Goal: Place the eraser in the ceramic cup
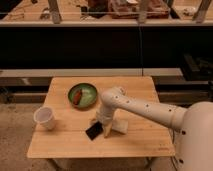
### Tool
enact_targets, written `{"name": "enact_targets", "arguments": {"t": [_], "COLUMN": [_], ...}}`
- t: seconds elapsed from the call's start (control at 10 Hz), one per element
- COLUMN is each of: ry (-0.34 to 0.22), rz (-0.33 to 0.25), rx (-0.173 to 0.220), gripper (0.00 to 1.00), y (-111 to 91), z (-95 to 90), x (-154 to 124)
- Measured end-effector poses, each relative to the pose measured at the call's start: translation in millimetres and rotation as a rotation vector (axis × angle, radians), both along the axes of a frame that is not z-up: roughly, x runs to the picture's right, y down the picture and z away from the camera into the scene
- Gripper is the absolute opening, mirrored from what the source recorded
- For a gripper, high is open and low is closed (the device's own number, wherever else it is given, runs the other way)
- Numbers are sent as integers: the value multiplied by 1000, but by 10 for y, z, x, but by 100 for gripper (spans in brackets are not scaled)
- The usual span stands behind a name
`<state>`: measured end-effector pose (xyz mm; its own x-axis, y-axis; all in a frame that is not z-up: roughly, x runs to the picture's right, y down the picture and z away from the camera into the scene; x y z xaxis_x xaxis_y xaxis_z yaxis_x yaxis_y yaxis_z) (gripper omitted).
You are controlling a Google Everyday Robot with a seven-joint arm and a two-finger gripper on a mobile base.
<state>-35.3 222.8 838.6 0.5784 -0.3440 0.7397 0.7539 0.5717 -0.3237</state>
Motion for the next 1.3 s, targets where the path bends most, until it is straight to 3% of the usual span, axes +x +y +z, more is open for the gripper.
{"name": "enact_targets", "arguments": {"t": [0.1,0.4,0.5,1.1,1.3], "ry": [0,0,0,-2,-17], "rz": [1,1,0,-13,-16], "rx": [-6,-5,-4,4,13], "gripper": [43,9,3,0,0], "y": [4,-10,-13,-54,-264], "z": [6,-6,-6,-19,-187], "x": [-8,-2,-2,-9,-82]}}
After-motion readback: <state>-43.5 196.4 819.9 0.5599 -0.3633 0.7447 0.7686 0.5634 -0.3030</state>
